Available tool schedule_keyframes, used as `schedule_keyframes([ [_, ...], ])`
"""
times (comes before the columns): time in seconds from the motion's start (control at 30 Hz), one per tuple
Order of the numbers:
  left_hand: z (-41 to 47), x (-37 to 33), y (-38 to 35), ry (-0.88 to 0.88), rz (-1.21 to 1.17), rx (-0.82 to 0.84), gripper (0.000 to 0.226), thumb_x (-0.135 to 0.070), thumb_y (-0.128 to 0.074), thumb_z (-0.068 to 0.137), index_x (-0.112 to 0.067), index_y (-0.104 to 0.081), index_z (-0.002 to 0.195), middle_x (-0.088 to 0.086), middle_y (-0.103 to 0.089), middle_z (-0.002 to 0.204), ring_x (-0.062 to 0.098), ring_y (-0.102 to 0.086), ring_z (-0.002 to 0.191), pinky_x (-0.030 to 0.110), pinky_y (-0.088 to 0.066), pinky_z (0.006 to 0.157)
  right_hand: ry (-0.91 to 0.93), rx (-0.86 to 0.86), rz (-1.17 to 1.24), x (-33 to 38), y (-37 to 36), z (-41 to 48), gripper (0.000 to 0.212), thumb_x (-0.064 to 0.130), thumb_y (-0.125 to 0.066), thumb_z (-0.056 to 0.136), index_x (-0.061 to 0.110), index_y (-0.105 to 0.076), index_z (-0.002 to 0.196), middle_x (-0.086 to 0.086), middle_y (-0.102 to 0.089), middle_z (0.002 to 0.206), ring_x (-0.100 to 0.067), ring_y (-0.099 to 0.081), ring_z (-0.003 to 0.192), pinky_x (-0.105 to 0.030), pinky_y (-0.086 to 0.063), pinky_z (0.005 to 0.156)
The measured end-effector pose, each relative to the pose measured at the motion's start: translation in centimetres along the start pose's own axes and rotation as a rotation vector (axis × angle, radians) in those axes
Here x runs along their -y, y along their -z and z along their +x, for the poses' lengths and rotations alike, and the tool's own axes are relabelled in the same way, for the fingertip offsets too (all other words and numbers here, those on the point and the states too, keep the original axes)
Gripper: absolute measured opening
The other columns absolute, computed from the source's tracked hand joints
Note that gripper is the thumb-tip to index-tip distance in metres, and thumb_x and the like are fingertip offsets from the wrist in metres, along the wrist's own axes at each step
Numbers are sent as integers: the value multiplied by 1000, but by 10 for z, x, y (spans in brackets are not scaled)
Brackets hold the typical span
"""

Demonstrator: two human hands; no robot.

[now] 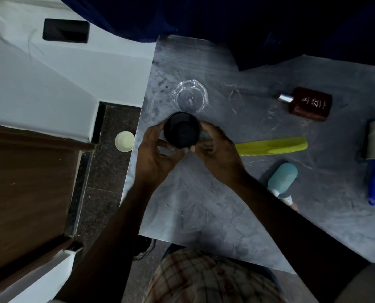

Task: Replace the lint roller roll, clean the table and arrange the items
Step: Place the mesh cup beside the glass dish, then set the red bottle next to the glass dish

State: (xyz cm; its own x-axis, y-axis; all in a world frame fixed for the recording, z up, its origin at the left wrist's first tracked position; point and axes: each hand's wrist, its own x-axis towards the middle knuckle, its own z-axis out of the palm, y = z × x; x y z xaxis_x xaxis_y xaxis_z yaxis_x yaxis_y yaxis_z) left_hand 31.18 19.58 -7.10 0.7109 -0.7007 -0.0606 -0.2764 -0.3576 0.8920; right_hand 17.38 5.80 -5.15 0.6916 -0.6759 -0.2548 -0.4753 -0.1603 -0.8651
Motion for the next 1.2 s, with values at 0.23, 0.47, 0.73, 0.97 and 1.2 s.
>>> schedule_keyframes([
  [0.23, -23, -12, 20, -33, -45, -90, 95, -43, -86, 84, -28, -35, 164, -13, -53, 148, 13, -68, 85, 23, -54, 52, -71, -63, 0, -18, 47, -9, 67, 11, -73, 87, 19, -48, 149, 0, -58, 139, -1, -67, 95, 1, -49, 78],
  [0.47, -11, -85, -17, -310, 92, -50, 82, -41, -82, 87, -19, -46, 157, -3, -54, 142, 20, -67, 94, 22, -55, 70, -72, -152, 26, -38, 91, -20, 64, 12, -70, 87, 25, -49, 146, 3, -59, 140, -14, -72, 106, -37, -59, 97],
  [0.73, 13, -126, -132, -357, 124, 178, 82, -43, -81, 87, -16, -46, 156, -2, -60, 136, 9, -59, 87, 14, -53, 68, -133, -278, 95, -63, 139, -21, 64, 10, -67, 85, 28, -50, 143, 3, -62, 137, -5, -73, 97, -27, -60, 85],
  [0.97, 22, -124, -233, -63, -80, 315, 48, -15, -83, 83, -10, -69, 129, 4, -78, 108, 14, -73, 83, 34, -63, 76, -189, -448, -221, -85, 217, -6, 50, 10, -69, 89, 10, -61, 138, -13, -64, 135, -27, -72, 105, -28, -54, 94],
  [1.2, 37, -142, -296, 743, -601, 277, 19, 7, -59, 103, -10, -68, 98, -2, -76, 70, 10, -71, 50, 32, -64, 53, -171, -245, -621, -98, 268, 31, 60, 35, -62, 95, 19, -46, 151, -13, -44, 155, -34, -45, 141, -41, -40, 114],
])
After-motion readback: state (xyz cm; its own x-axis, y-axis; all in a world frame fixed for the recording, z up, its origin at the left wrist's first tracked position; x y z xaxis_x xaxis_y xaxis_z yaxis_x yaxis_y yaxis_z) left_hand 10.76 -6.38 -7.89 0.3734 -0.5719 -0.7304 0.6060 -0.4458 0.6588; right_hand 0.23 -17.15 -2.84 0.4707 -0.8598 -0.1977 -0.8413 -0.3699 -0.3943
